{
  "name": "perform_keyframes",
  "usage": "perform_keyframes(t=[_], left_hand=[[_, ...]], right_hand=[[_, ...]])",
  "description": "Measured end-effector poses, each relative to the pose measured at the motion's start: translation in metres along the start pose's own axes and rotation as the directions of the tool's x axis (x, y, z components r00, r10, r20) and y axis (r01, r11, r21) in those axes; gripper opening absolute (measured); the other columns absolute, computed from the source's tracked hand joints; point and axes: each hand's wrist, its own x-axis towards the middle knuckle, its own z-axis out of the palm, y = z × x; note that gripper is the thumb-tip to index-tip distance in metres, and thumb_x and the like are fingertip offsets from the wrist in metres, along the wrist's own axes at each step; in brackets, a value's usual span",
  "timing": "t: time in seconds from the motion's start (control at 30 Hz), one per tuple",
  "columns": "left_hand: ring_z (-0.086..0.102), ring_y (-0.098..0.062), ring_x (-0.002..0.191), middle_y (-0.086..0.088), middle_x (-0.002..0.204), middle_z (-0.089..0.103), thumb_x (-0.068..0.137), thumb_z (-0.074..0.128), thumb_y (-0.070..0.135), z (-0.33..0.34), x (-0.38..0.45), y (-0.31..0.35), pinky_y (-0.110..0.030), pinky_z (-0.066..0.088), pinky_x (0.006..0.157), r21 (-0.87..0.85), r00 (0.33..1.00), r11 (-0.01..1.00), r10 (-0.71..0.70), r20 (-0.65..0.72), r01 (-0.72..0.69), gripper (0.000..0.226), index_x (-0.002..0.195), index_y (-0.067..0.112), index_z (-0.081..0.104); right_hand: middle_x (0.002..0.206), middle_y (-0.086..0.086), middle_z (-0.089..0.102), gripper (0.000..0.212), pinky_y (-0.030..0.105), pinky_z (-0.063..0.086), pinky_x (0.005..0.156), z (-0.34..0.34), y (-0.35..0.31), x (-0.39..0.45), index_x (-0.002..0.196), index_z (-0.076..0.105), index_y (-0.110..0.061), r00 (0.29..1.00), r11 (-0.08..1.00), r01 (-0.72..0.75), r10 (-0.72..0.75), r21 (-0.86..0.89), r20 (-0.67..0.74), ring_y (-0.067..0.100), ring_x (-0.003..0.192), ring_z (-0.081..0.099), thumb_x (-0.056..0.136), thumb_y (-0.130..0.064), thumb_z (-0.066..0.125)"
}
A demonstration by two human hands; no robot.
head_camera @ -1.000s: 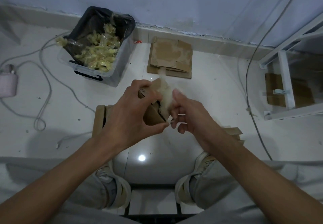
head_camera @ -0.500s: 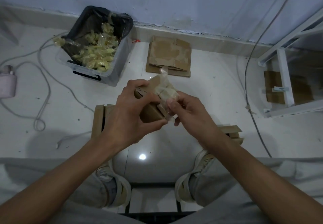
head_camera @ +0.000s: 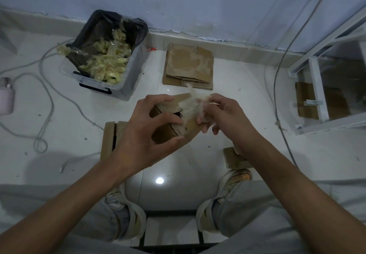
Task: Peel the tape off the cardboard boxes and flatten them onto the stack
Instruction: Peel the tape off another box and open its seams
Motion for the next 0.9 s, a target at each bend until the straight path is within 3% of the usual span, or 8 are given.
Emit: perform_keyframes(t=[0.1, 0.23, 0.3, 0.37, 0.47, 0.53, 0.7, 0.9], left_hand=[[0.047, -0.025, 0.131, 0.001, 0.143, 0.049, 0.081, 0.076, 0.045, 0.001, 0.001, -0.002, -0.043, 0.052, 0.093, 0.014, 1.0, 1.0, 0.021, -0.001, -0.021, 0.037, 0.108, 0.02, 0.074], [0.049, -0.026, 0.13, 0.0, 0.141, 0.052, 0.078, 0.079, 0.044, 0.003, 0.001, -0.004, -0.052, 0.052, 0.092, 0.034, 0.999, 0.999, 0.037, 0.026, -0.038, 0.037, 0.106, 0.021, 0.075], [0.049, -0.027, 0.13, -0.001, 0.139, 0.053, 0.076, 0.078, 0.044, 0.003, -0.001, -0.003, -0.054, 0.051, 0.091, 0.045, 0.999, 0.998, 0.041, 0.033, -0.042, 0.037, 0.105, 0.021, 0.076], [0.05, -0.027, 0.13, -0.001, 0.138, 0.054, 0.077, 0.077, 0.044, 0.003, -0.003, -0.002, -0.054, 0.051, 0.091, 0.051, 0.998, 0.998, 0.045, 0.035, -0.047, 0.037, 0.105, 0.021, 0.077], [0.049, -0.027, 0.131, -0.003, 0.137, 0.055, 0.077, 0.077, 0.044, 0.003, -0.003, -0.003, -0.054, 0.051, 0.091, 0.066, 0.997, 0.996, 0.059, 0.048, -0.062, 0.037, 0.106, 0.02, 0.077], [0.048, -0.028, 0.133, -0.002, 0.138, 0.056, 0.078, 0.077, 0.045, 0.003, -0.002, -0.003, -0.055, 0.05, 0.093, 0.073, 0.995, 0.994, 0.071, 0.063, -0.076, 0.039, 0.107, 0.02, 0.077], [0.048, -0.028, 0.135, -0.003, 0.137, 0.058, 0.078, 0.076, 0.047, 0.0, -0.002, -0.003, -0.055, 0.051, 0.094, 0.086, 0.995, 0.992, 0.086, 0.058, -0.091, 0.039, 0.106, 0.019, 0.077], [0.048, -0.03, 0.134, -0.003, 0.137, 0.058, 0.078, 0.078, 0.043, -0.001, 0.001, -0.001, -0.055, 0.049, 0.095, 0.063, 0.993, 0.992, 0.11, 0.031, -0.112, 0.036, 0.104, 0.018, 0.077]], right_hand=[[0.074, 0.008, 0.063, 0.03, 0.026, 0.041, 0.051, 0.005, 0.003, 0.002, 0.12, 0.072, -0.016, 1.0, 0.988, -0.014, 0.014, 0.155, 0.004, 0.018, 0.059, 0.056, 0.104, -0.006, 0.049], [0.072, 0.006, 0.056, 0.035, 0.025, 0.039, 0.05, 0.013, 0.004, 0.004, 0.108, 0.076, -0.012, 0.997, 0.967, -0.076, 0.08, 0.242, -0.006, 0.016, 0.059, 0.052, 0.1, -0.001, 0.043], [0.075, 0.007, 0.054, 0.033, 0.027, 0.038, 0.05, 0.015, 0.005, 0.006, 0.104, 0.074, -0.007, 0.99, 0.936, -0.138, 0.129, 0.323, 0.049, 0.017, 0.061, 0.052, 0.094, -0.007, 0.043], [0.081, 0.007, 0.054, 0.034, 0.029, 0.039, 0.051, 0.015, 0.005, 0.006, 0.106, 0.071, -0.007, 0.982, 0.915, -0.183, 0.154, 0.359, 0.107, 0.019, 0.064, 0.054, 0.088, -0.026, 0.05], [0.08, 0.008, 0.063, 0.034, 0.032, 0.046, 0.056, 0.014, 0.005, 0.006, 0.111, 0.063, -0.015, 0.989, 0.989, -0.122, 0.115, 0.077, 0.095, 0.02, 0.066, 0.058, 0.093, -0.043, 0.068], [0.079, 0.006, 0.07, 0.025, 0.029, 0.051, 0.055, 0.013, 0.003, 0.005, 0.115, 0.06, -0.017, 0.998, 0.996, -0.017, 0.022, -0.083, 0.066, 0.017, 0.063, 0.064, 0.097, -0.031, 0.072], [0.082, 0.006, 0.076, 0.007, 0.031, 0.051, 0.047, 0.014, 0.004, 0.005, 0.109, 0.066, -0.018, 0.991, 0.979, 0.13, -0.132, -0.156, -0.003, 0.027, 0.055, 0.068, 0.105, -0.017, 0.061], [0.061, 0.004, 0.062, 0.028, 0.027, 0.046, 0.047, 0.018, 0.012, 0.007, 0.094, 0.071, -0.018, 0.978, 0.956, 0.181, -0.2, -0.231, -0.058, 0.015, 0.045, 0.053, 0.106, -0.006, 0.049]])
